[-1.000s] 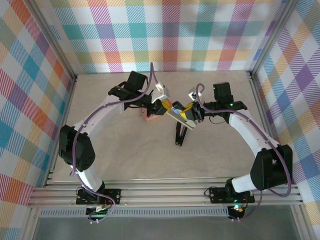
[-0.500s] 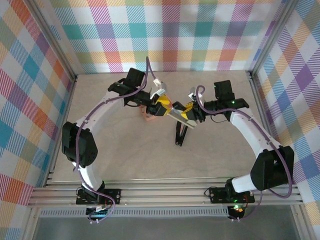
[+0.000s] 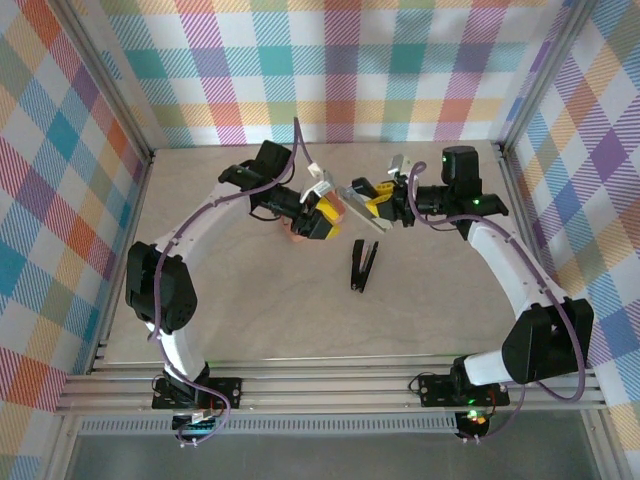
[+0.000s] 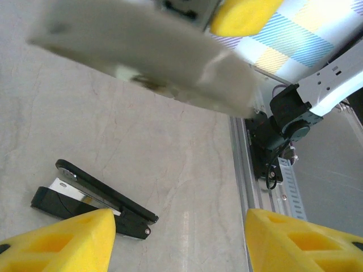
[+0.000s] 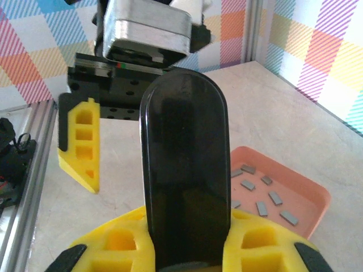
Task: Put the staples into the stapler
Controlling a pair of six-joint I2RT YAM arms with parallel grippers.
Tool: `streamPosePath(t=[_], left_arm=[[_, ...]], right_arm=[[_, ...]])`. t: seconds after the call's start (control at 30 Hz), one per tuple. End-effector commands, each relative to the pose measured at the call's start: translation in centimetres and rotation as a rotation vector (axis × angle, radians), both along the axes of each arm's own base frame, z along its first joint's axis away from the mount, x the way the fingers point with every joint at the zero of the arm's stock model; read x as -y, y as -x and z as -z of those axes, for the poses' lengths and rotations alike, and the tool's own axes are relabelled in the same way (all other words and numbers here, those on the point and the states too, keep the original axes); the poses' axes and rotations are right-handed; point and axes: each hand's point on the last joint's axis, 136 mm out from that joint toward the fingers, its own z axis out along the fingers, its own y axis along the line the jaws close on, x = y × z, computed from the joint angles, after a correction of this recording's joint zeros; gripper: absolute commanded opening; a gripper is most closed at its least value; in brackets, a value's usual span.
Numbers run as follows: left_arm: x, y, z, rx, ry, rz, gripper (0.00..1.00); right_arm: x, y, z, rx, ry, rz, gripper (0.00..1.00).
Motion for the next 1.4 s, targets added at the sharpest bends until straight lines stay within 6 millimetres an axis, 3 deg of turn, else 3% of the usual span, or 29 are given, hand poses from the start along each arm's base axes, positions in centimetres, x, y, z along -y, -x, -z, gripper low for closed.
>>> streamPosePath(t=[0.0, 0.43, 0.83, 1.2, 1.37], left_arm=[[0.7, -1.0, -1.6, 0.026, 0.052, -0.012, 0.62], [1.2, -0.8, -5.3, 0.085, 0.146, 0.019, 0.64], [1.8, -0.5, -6.5, 0.107, 0.185, 0.057, 0.63], [2.2, 0.8, -5.9, 0.112, 0.178, 0.114, 0.56], [2.2, 1.2, -5.9, 0.121, 0.18, 0.136, 0.4]], right_arm=[[-0.8, 1.7, -3.1, 0.083, -0.058, -0.108, 0.0], [-1.2, 1.8, -2.0, 0.054, -0.035, -0.104, 0.0], [-1.8, 2.1, -2.1, 0.032, -0.053, -0.141, 0.0], [-2.1, 2.1, -2.4, 0.032, -0.067, -0.158, 0.0], [-2.1, 2.0, -2.7, 0.04, -0.069, -0.158, 0.0]])
